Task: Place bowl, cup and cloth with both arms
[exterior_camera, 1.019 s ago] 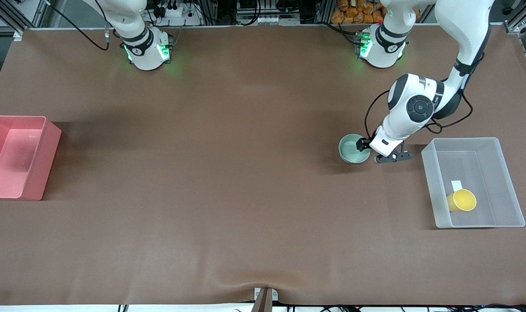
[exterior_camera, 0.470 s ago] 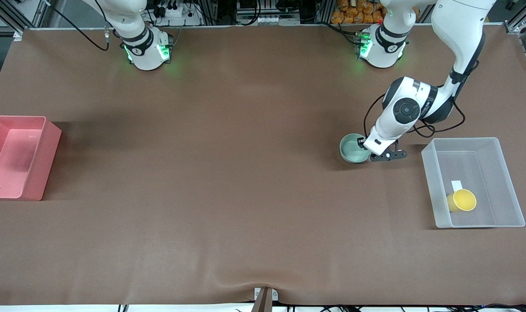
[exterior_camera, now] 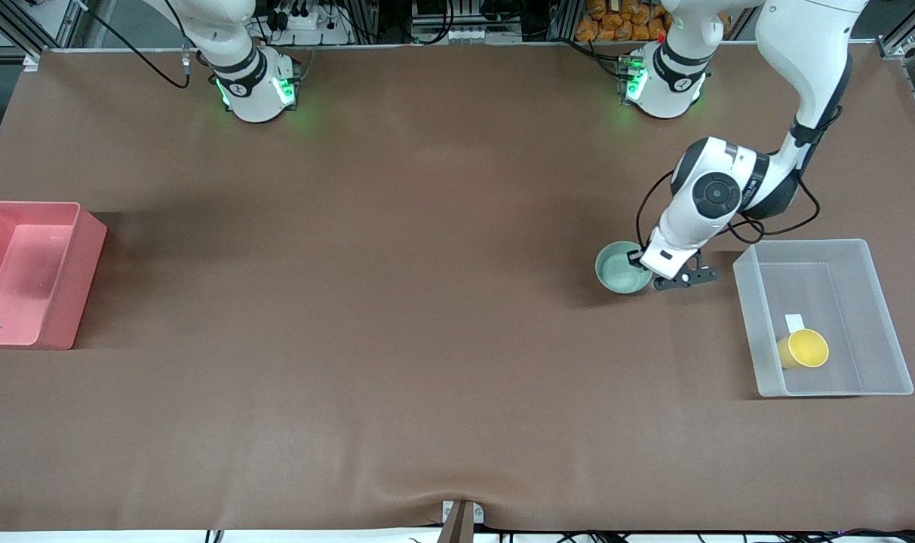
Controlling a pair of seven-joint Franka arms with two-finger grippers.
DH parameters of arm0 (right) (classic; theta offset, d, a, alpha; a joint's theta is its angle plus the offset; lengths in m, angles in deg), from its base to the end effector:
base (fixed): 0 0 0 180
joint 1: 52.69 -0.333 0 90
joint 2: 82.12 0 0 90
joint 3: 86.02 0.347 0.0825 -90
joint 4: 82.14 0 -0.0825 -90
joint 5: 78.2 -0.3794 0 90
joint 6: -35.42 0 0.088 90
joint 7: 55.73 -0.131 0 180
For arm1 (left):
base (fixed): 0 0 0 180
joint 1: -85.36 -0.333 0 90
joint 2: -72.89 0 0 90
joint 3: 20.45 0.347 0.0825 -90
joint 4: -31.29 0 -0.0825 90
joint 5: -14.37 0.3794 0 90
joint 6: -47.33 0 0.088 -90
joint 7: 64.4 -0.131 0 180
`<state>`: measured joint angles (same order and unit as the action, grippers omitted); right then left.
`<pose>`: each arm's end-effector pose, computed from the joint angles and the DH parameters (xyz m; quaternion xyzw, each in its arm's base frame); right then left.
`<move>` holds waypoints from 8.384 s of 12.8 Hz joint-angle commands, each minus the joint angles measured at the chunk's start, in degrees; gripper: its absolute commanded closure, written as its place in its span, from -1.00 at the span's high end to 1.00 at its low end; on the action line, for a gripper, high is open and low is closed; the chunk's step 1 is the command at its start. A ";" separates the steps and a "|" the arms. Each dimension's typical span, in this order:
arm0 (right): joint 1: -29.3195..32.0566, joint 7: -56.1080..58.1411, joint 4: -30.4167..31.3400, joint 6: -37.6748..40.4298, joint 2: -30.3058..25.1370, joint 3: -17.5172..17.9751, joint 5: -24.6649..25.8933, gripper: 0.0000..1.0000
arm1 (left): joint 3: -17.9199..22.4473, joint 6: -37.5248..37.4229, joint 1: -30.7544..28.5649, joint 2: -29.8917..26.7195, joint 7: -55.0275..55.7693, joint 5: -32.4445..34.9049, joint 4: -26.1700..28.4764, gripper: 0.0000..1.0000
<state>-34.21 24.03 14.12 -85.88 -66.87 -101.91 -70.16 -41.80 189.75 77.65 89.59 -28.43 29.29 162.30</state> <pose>0.5505 -0.3677 0.4769 0.8988 0.4178 -0.0340 0.1283 0.5141 -0.1246 0.2369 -0.9948 -0.0941 0.0184 0.0340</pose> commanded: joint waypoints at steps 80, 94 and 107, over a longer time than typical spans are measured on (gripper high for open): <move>-17.16 -71.24 -11.62 45.02 -16.65 9.65 -9.62 1.00 | 18.05 -36.59 2.38 -10.27 -31.50 -14.20 -35.57 1.00; -20.50 -73.08 -11.62 42.72 -16.48 6.84 -8.56 1.00 | 30.40 -47.41 17.55 -17.13 -31.66 -15.62 -36.27 1.00; -20.41 -72.99 -11.53 43.25 -16.48 6.49 -8.39 1.00 | 23.37 -47.76 9.90 -15.90 -32.01 -15.45 -38.73 1.00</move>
<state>-53.76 -48.67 2.69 -42.95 -83.25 -94.65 -79.09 -17.51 142.80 88.29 72.99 -59.94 14.73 125.19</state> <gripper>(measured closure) 0.000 0.000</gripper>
